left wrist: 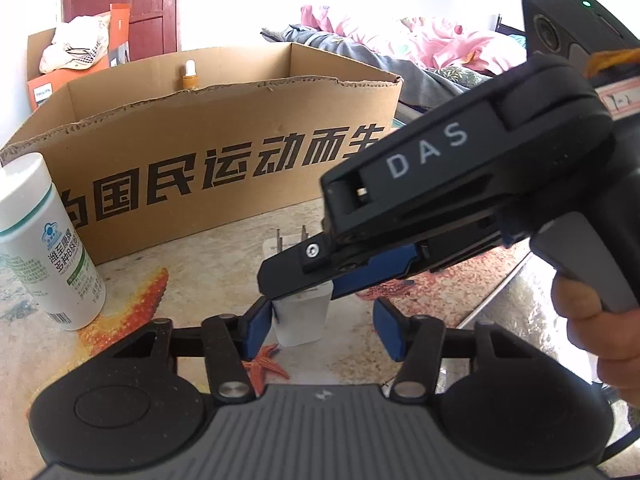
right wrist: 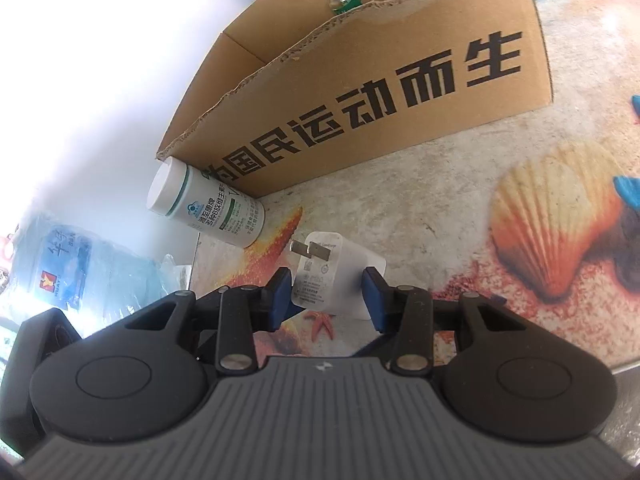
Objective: Organize rigid objects
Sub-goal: 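Grasp the white charger plug with the right gripper, then carry the white plug into the box and open the right gripper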
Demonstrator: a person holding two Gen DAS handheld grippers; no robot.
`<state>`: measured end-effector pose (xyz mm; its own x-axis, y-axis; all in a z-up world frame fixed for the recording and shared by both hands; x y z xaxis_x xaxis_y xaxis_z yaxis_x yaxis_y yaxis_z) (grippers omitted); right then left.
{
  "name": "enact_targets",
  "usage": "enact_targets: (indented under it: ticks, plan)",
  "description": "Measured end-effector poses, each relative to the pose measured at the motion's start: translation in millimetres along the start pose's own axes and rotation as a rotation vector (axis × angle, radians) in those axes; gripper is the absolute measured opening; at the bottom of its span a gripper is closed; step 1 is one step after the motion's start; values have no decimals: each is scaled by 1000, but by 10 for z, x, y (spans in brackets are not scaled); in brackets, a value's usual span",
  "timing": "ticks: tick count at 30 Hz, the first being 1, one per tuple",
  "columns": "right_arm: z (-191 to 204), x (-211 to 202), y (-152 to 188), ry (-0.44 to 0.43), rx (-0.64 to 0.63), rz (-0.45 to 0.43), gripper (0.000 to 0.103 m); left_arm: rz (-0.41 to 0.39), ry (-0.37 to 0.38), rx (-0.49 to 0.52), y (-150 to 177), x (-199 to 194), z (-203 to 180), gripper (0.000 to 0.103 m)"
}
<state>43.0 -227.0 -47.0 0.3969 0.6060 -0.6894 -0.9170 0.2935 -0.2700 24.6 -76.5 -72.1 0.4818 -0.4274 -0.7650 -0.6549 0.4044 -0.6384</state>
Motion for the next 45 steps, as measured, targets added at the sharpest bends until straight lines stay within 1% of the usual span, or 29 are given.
enact_targets:
  ticks: [2, 6, 8, 10, 11, 12, 16, 19, 21, 27, 30, 35, 45]
  plan:
    - [-23, -50, -16, -17, 16, -21, 39, -5, -18, -3, -26, -9, -20, 52]
    - [-17, -64, -80, -10, 17, -42, 39, -6, -70, 23, -8, -5, -29, 52]
    - [-19, -51, -97, -11, 20, -44, 39, 9, -89, 30, -10, 56, -35, 47]
    - [-9, -4, -108, -7, 19, -42, 39, 31, -111, 29, -47, 128, -14, 39]
    - [-5, 1, -113, -5, 18, -45, 40, 37, -123, 25, -57, 166, -30, 38]
    - [-1, 6, -113, -1, 13, -46, 40, 42, -132, 20, -57, 181, -27, 34]
    - [9, -21, -91, 14, 7, -49, 39, 44, -132, 1, -88, 237, -45, 32]
    - [1, -52, -65, 29, 12, -47, 39, 41, -133, -2, -113, 181, -18, 28]
    - [-10, -64, -44, 36, 23, -47, 39, 40, -132, -7, -141, 193, -14, 28]
    - [-17, -52, -42, 60, 24, -59, 41, 40, -138, -11, -79, 125, 11, 28]
    - [-16, -27, -52, 56, 24, -59, 41, 54, -128, -25, -86, 161, 43, 29]
    - [-16, -21, -64, 60, 27, -65, 42, 49, -141, -24, -121, 166, 36, 28]
    - [-1, -42, -52, 57, 36, -62, 42, 74, -140, -45, -222, 145, 52, 28]
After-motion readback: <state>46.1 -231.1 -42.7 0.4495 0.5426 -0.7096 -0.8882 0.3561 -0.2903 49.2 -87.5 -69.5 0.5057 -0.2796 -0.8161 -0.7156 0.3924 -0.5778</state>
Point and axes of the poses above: each gripper's, at about its wrist camera, not at the fingertips, and x roughly the way its jaws point, z to its left, y to its underside, the point moved 2 cm from there along x, roughly the way its jaws point, and after that the axes turned 6 degrees about z, right-handed, at the moved point
